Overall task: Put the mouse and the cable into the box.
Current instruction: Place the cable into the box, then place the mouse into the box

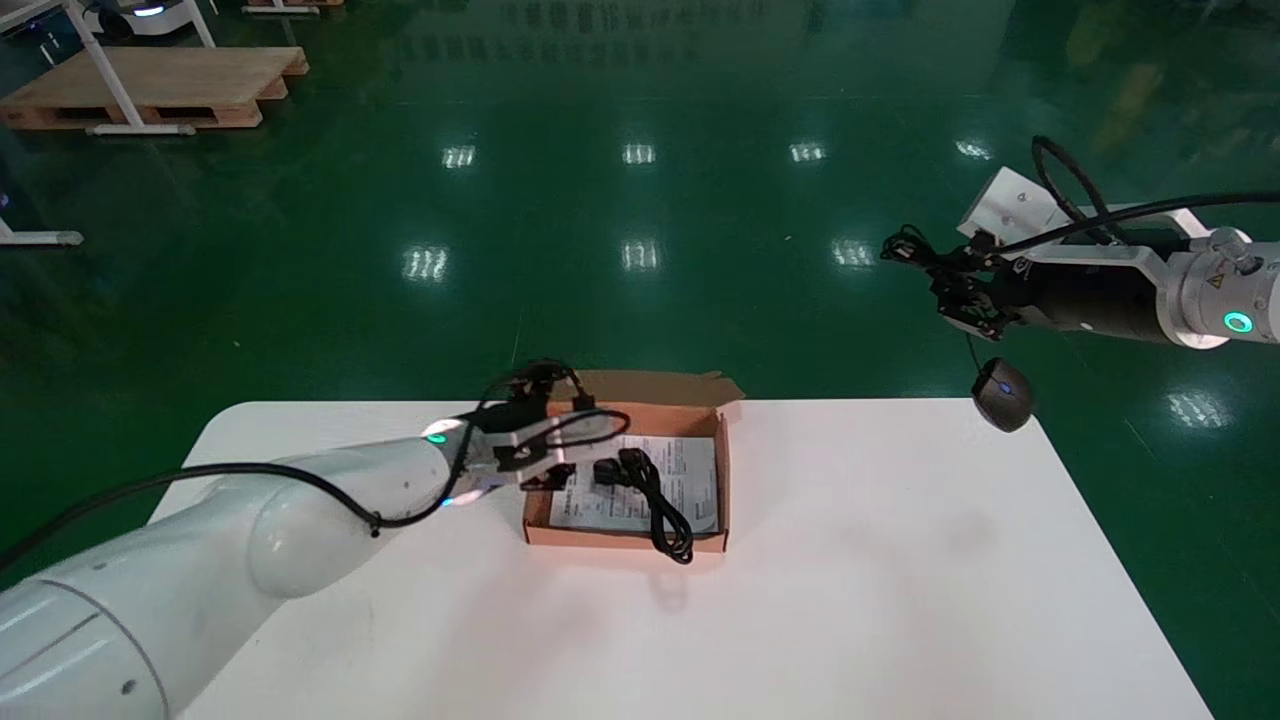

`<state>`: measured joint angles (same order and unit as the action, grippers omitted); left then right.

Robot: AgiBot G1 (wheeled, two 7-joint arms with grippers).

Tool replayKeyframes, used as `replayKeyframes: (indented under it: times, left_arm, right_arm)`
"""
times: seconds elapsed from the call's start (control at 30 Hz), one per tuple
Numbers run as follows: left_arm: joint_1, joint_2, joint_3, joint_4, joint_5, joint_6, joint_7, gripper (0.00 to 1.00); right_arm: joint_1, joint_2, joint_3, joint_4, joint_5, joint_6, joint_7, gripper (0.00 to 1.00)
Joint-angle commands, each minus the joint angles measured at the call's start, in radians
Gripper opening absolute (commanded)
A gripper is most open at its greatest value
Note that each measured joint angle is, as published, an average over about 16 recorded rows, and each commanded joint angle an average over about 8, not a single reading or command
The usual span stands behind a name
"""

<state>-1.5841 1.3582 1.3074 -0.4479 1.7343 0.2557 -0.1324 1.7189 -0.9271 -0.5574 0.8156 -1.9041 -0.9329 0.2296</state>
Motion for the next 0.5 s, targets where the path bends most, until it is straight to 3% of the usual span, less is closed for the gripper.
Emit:
replayKeyframes:
  times: [0.03, 0.3, 0.5]
  left_arm:
    - [-0.018, -0.001, 0.001, 0.030, 0.001, -0.002, -0.038, 1.00]
    - [-0.093, 0.000, 0.018, 0.274, 0.041, -0.023, -0.181, 1.00]
    - [-0.104, 0.003, 0.044, 0.307, 0.078, -0.022, -0.253, 1.00]
  right_arm:
    - [0.001, 0.001, 0.001, 0.000, -0.001, 0.000, 0.003, 0.00]
    - [-0.029, -0.057, -0.021, 0.009, 0.025, -0.014, -0.082, 0.00]
    - [-0.031, -0.156, -0.032, -0.020, 0.064, -0.003, -0.165, 0.00]
